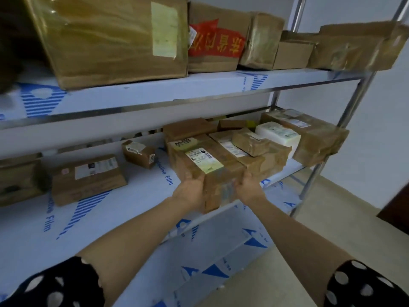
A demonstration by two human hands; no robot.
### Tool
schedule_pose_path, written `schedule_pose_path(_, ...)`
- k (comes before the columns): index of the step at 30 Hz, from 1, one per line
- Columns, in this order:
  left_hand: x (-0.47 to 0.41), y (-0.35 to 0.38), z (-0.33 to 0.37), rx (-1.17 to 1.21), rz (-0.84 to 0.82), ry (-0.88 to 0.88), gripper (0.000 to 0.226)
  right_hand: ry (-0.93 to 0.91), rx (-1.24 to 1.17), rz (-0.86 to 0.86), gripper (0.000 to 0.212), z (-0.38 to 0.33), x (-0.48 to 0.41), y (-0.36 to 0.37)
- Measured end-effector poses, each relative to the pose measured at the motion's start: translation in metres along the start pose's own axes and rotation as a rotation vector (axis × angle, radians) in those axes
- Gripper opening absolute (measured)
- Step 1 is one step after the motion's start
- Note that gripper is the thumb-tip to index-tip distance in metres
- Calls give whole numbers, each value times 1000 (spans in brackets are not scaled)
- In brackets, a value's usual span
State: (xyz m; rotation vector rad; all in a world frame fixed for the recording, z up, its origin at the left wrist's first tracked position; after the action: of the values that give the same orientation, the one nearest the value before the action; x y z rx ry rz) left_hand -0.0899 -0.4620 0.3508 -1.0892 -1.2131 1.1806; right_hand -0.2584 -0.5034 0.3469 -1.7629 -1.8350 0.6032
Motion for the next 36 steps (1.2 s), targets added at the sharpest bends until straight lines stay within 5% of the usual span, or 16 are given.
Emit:
schedule_pose_path(6,-18,2,15,534,65,-404,51,-15,-161,-33,42,21,-47,-5)
schedule_pose_path(12,-3,3,10,538,98,-650,39,-135,-30,-180,47,14,-33,-6)
schedule_pose_path(21,61,2,-21,617,71,-778,34,-173,-165,-381,33,13,-2,-6)
schedule_pose_path(23,66,-1,-27,635,30,-795,47,-156,-173,-405,37,8,-1,-2)
schedule_pose_path(26,59,-7,-39,695,23,-811,61,-72,-228,-417,49,-2,-9,8)
schedule_pose_path(36,27,4,-66,1041,-36,-821,46,221,-459,-426,43,-12,-26,34)
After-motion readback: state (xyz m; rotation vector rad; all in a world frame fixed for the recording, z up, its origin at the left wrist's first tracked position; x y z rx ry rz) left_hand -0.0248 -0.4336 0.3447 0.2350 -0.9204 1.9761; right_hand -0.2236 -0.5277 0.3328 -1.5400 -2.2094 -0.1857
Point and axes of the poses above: each hand's wrist, its own x-axis away from the middle knuckle, its own y-axis out of the palm, z = x × y, the point moved 4 cm from there along -x, towards the middle knuckle, and after that the axes turned 14 degrees about -x, right-handed, at the moved point
